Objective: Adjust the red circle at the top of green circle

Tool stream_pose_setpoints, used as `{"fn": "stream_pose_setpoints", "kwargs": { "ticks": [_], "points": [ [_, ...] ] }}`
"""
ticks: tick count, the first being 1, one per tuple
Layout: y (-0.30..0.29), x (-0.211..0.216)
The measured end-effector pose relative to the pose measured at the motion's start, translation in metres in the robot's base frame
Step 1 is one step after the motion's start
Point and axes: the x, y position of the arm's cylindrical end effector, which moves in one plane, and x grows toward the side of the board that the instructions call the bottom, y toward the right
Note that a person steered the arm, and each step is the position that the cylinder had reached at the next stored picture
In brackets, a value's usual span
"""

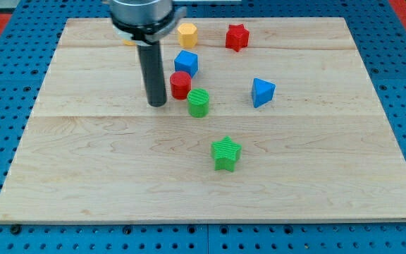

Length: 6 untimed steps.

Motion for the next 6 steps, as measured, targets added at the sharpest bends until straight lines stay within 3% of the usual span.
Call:
{"fn": "stream_pose_setpoints", "kwargs": {
  "ticks": [4, 5, 6],
  "points": [
    [0.026, -0.022],
    [-0.004, -0.057],
    [0.026, -0.08]
  ]
}}
